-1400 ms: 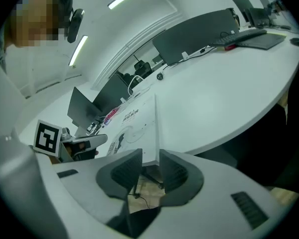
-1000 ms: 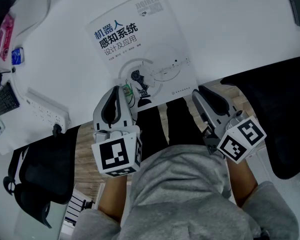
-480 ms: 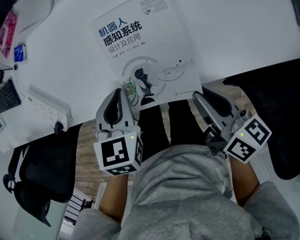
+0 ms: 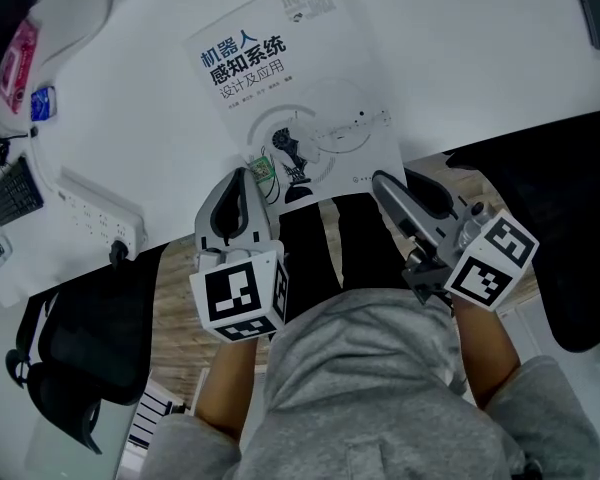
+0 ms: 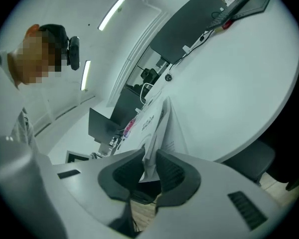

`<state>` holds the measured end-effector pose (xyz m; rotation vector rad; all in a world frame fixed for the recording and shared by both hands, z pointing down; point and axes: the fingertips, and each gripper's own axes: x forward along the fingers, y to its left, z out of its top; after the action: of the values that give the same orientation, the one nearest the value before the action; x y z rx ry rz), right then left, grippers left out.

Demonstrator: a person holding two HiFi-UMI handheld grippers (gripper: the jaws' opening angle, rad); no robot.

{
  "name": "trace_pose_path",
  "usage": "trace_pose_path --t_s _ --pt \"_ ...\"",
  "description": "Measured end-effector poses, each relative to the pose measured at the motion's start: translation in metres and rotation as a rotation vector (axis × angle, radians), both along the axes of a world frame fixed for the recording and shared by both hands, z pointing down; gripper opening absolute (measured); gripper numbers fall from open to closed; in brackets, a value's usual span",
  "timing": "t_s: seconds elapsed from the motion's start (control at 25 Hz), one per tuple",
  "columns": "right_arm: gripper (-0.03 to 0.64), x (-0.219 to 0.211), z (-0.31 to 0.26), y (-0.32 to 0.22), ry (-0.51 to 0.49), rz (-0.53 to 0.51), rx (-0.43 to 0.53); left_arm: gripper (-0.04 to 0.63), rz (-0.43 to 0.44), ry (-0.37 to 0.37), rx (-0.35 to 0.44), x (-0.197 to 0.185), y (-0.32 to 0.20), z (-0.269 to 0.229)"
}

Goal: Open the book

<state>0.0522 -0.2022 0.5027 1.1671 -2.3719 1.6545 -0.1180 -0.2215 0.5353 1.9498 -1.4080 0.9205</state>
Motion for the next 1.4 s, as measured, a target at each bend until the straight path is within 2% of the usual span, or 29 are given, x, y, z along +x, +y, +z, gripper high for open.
trace_pose_path --t_s 0.12,0.32,0.44,0.52,0.92,1.2,1.4 --pt "0.078 0.0 0.014 0.0 0.084 0.032 -0.016 0.008 -0.009 0.003 0.019 -0.002 -0.003 0.003" --pt "0.055 0.003 0.005 -0.003 0.08 0.179 0.023 0.008 0.015 0.047 0.051 0.0 -0.008 0.007" --pt "0.051 -0.001 -0.004 0.001 0.129 0.215 0.069 0.008 0.054 0.077 0.063 0.0 -0.011 0.008" --pt "0.051 -0.004 -0.009 0.001 0.127 0.208 0.089 0.008 0.051 0.097 0.073 -0.001 -0.015 0.005" --pt "0.051 -0.04 -0.053 -0.003 0.142 0.036 0.268 0.008 -0.023 0.069 0.188 -0.026 -0.02 -0.047" --pt "0.051 -0.089 -0.082 0.006 0.202 -0.15 0.411 0.008 -0.111 0.081 0.232 -0.051 0.01 -0.086" --pt "0.052 -0.133 -0.087 0.014 0.238 -0.326 0.507 0.008 -0.161 0.12 0.252 -0.066 0.026 -0.1"
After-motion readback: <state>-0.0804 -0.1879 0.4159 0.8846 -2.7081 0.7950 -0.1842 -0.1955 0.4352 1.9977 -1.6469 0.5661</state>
